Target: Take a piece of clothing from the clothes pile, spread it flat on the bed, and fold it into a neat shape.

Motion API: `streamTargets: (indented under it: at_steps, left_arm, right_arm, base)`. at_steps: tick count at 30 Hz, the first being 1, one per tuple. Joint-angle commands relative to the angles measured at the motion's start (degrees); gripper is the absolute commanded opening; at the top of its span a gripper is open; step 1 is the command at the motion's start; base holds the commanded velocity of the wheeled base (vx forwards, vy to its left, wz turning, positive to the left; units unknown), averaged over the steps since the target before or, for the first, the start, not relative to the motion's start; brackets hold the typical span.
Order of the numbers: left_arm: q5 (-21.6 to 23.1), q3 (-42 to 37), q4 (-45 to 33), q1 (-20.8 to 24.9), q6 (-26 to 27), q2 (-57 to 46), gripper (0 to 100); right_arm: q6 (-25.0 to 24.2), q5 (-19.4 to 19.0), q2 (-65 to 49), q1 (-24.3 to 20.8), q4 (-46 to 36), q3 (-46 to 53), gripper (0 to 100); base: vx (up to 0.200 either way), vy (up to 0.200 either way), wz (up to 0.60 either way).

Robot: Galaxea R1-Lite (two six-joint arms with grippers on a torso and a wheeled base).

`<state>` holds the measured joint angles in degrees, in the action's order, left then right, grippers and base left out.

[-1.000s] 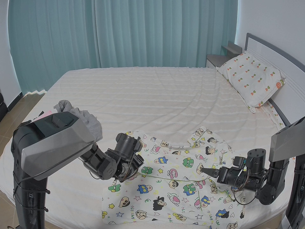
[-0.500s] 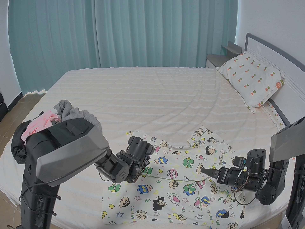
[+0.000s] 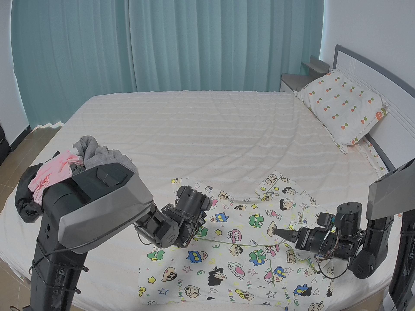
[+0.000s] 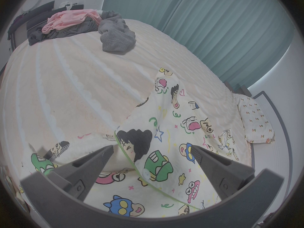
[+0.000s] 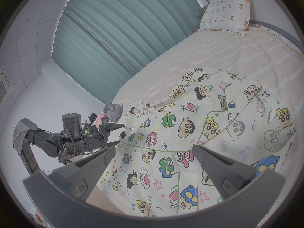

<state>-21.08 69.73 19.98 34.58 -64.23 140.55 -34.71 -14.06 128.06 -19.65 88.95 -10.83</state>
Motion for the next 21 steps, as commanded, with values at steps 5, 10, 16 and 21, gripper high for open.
streamTargets:
  at_steps: [5,10,16,21]
  left_arm:
    - [-3.71,2.16,0.32,0.4,2.27,3.16,100]
    - [-4.23,3.39,0.5,0.48,1.83,3.77,0]
    - [-4.32,3.04,1.55,0.4,0.69,3.68,0]
    - [-9.86,2.34,1.73,-0.48,0.69,3.07,0]
  right_arm:
    - [-0.01,-0.01,-0.01,-0.04,0.61,0.01,100]
    - [-0.1,-0.09,0.08,-0.12,0.61,0.1,100]
    - [-0.1,-0.09,0.08,-0.04,0.61,0.01,100]
    - [-0.1,-0.09,0.17,-0.04,0.61,0.01,100]
  base:
    - [0.0,0.0,0.0]
    - [0.0,0.0,0.0]
    - [0.0,0.0,0.0]
    - [0.0,0.0,0.0]
